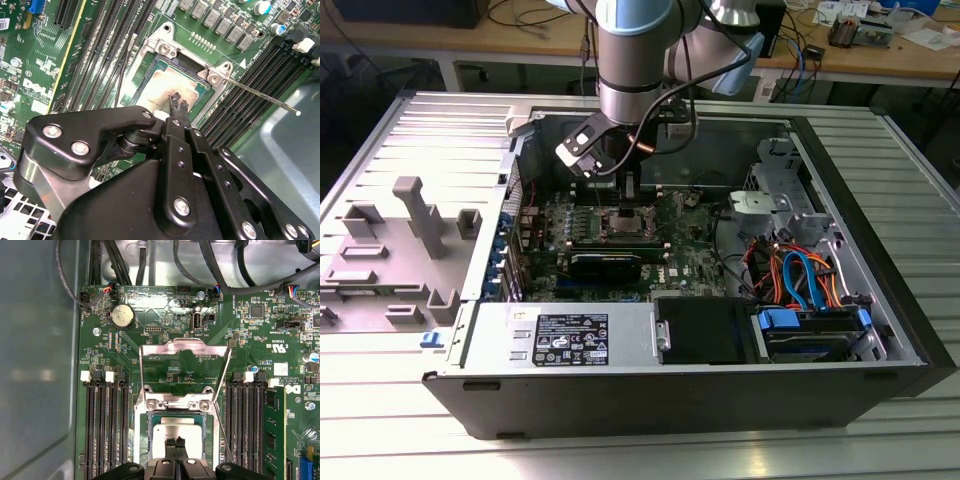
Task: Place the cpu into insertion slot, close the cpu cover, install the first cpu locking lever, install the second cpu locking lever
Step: 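Close the cpu cover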
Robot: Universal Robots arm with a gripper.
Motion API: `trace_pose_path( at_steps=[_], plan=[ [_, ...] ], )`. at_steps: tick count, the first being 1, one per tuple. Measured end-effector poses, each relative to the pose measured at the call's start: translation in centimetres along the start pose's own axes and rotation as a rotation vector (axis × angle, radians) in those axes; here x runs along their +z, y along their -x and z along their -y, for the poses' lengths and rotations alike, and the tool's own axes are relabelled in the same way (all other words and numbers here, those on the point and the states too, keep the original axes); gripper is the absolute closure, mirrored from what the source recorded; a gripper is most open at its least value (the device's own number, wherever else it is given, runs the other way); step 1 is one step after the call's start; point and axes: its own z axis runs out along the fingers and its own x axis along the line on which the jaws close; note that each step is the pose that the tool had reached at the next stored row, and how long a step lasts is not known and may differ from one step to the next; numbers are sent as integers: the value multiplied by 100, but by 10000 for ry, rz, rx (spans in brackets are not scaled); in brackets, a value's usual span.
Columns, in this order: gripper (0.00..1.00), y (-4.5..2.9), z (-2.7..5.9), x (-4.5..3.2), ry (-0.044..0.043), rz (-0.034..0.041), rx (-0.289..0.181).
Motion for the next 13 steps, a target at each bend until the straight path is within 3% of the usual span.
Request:
trace_pose_path(
  at_steps=[13],
  plan=[
    [89, 0, 0, 0, 1, -43, -3]
  ],
)
